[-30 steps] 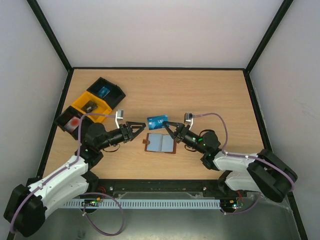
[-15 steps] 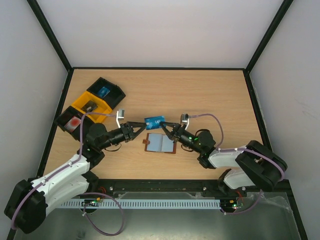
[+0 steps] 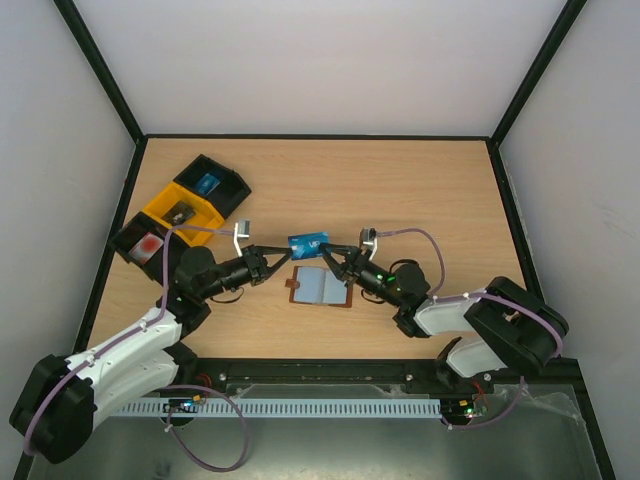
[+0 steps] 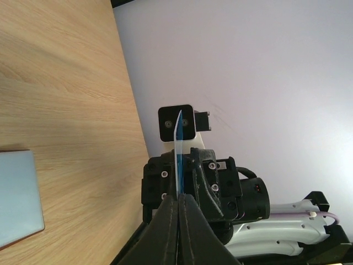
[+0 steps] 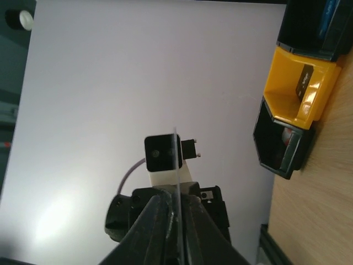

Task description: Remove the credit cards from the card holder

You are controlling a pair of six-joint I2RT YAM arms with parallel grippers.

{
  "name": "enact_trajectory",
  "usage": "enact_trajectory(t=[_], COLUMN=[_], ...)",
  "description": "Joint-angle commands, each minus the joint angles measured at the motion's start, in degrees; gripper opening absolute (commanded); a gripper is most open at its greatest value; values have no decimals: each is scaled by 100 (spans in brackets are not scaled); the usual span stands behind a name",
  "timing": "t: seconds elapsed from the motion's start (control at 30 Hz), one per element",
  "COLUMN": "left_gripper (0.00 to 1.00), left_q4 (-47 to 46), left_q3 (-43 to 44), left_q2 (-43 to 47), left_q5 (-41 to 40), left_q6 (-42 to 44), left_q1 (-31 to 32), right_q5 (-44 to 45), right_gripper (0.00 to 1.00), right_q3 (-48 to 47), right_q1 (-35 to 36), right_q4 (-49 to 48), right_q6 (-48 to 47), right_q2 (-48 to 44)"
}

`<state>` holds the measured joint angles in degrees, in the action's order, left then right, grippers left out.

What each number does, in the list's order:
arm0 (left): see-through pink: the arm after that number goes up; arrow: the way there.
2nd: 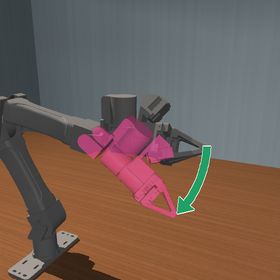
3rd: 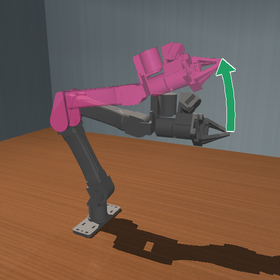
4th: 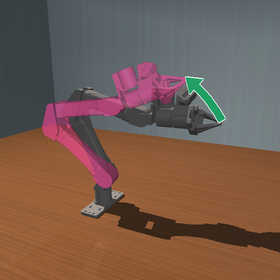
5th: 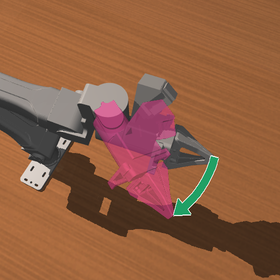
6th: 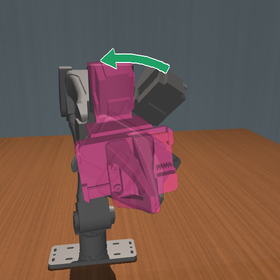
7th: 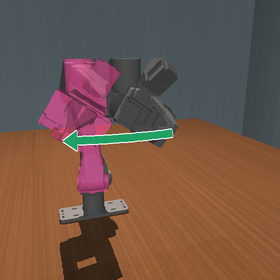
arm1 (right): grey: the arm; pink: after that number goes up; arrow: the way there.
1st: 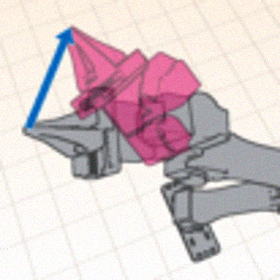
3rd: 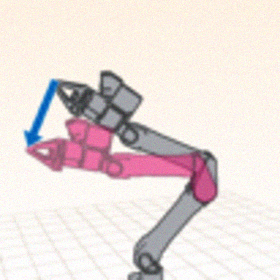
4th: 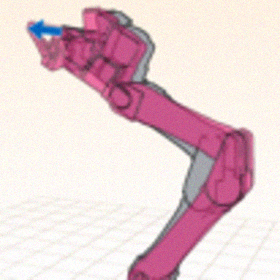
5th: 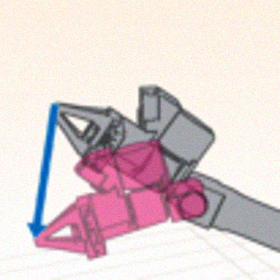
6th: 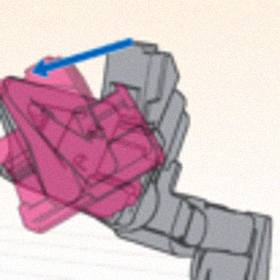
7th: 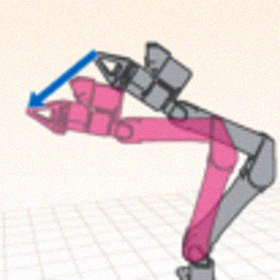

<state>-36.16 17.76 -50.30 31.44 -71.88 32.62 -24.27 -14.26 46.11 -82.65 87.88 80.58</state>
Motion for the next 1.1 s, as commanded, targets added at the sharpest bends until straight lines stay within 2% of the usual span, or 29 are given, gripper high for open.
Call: enact_trajectory(t=[0.0,0.13,0.27,0.33,0.4,0.57,0.73,0.9,1.07], left_gripper=[3,3,3,3,3,3,3,3,3], left_q4=[-28,640,1570,1801,1892,2235,2974,3434,3535], left_q3=[11,199,575,675,708,834,1331,1926,2394], left_q2=[83,197,254,246,222,145,-24,-508,-1037], left_q5=[-4,-181,-320,-340,-370,-481,-517,-681,-1137], left_q6=[212,581,1026,1093,1090,1321,1750,2177,2414], left_q1=[26,-28,-190,-368,-560,-1151,-2160,-3178,-3649], right_q5=[25,46,-83,-44,18,316,959,1560,2098], right_gripper=[17,35,59,74,99,98,98,97,98], right_q3=[122,368,522,618,649,446,348,444,393], right_q1=[44,41,45,39,39,40,43,44,43], right_q4=[-314,-117,478,835,1429,3184,4904,5925,6369], right_q6=[-72,-267,-757,-997,-1290,-2214,-3072,-3521,-3775], right_q2=[-96,-244,-566,-823,-1148,-2273,-3411,-4450,-5084])
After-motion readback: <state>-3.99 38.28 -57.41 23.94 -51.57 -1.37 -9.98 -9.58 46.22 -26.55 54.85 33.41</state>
